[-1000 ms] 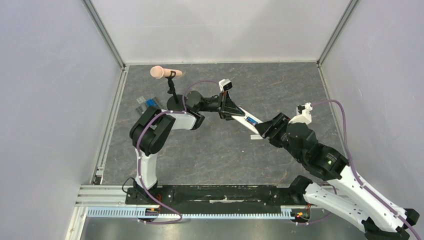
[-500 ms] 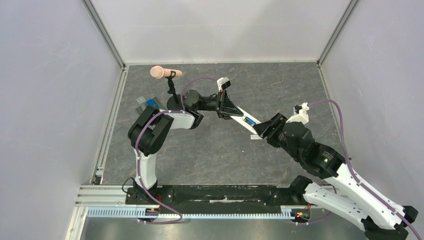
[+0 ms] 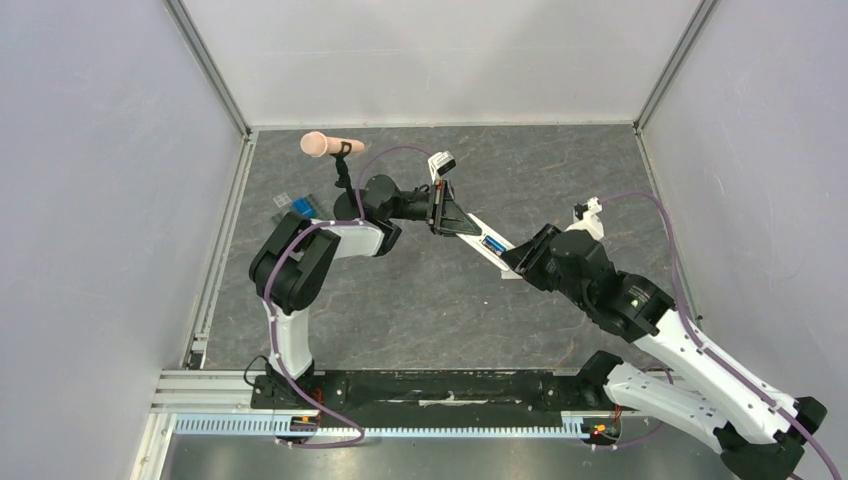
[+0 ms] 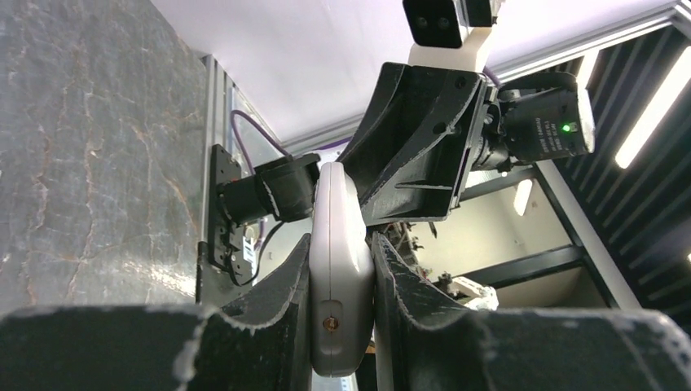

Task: Load the batteries into the remote control
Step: Load the battery into the remote control.

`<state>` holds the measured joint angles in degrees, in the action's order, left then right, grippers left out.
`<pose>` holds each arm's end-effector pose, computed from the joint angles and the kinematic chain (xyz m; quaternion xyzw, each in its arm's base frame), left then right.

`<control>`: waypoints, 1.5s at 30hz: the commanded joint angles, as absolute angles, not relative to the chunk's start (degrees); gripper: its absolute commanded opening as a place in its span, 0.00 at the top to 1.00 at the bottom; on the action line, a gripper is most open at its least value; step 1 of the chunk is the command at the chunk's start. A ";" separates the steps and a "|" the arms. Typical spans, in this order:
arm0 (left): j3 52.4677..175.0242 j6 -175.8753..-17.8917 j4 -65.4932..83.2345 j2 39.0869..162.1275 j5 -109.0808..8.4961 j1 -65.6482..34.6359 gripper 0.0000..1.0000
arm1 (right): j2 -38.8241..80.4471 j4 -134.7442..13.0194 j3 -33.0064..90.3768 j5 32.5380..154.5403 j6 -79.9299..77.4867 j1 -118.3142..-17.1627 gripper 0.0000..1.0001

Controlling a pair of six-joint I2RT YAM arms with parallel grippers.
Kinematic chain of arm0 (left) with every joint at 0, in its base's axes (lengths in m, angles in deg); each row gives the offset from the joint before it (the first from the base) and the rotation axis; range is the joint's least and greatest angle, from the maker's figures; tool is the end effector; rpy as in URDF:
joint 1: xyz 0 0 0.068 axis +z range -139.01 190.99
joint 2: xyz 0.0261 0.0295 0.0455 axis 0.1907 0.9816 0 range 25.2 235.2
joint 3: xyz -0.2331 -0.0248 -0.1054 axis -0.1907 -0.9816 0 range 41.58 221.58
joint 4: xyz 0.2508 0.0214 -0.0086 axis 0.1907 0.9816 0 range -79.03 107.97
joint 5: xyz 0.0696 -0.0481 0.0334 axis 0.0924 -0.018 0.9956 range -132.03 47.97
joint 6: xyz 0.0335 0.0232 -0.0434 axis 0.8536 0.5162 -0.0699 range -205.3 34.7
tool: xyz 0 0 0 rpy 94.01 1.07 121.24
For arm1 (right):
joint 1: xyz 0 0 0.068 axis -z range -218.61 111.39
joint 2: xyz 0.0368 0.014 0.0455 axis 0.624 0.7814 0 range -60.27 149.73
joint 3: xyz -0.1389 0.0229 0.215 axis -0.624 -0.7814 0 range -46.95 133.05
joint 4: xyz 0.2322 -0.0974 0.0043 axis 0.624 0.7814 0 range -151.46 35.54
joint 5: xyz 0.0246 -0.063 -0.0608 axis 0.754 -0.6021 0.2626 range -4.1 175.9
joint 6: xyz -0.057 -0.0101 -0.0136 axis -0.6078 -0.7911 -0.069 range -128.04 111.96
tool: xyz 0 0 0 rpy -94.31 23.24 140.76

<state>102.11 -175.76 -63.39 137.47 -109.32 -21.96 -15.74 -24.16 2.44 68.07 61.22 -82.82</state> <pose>0.3055 -0.2460 0.2305 0.1821 0.6266 -0.7556 0.0578 0.1310 0.1088 0.3049 0.2606 0.8291 0.3232 0.3745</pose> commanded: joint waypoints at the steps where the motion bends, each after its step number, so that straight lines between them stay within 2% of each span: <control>1: 102.27 -162.69 -52.80 130.49 -110.42 -23.91 0.98 | -10.52 -20.18 5.07 67.81 60.93 -81.05 0.69; 5: 103.61 -141.47 -27.75 126.40 -107.36 -24.08 0.98 | -7.22 -18.79 6.75 69.67 60.28 -79.54 0.68; 9: 106.77 -126.97 -6.83 124.47 -102.96 -24.27 0.98 | -5.25 -18.13 8.44 69.56 59.04 -78.39 0.60; 14: 106.69 -124.54 -5.31 123.77 -101.45 -24.52 0.98 | -2.47 -18.49 9.00 68.78 57.30 -77.81 0.55; 19: 106.79 -123.82 -5.37 123.92 -101.10 -25.04 0.98 | -1.02 -21.89 7.40 68.34 55.53 -77.70 0.55; 28: 107.44 -122.08 -4.99 123.67 -99.53 -25.50 0.98 | 3.71 -26.77 8.12 68.98 48.70 -77.12 0.64; 39: 108.79 -125.24 -4.76 124.59 -97.84 -25.39 0.98 | 4.97 -30.62 8.07 76.00 43.31 -76.84 0.67; 41: 109.06 -126.33 -4.76 124.77 -97.67 -25.24 0.98 | 4.46 -30.61 7.94 76.35 42.39 -76.67 0.64; 45: 109.11 -127.43 -4.71 124.62 -96.62 -24.80 0.98 | 2.15 -29.35 8.13 74.75 40.90 -76.08 0.52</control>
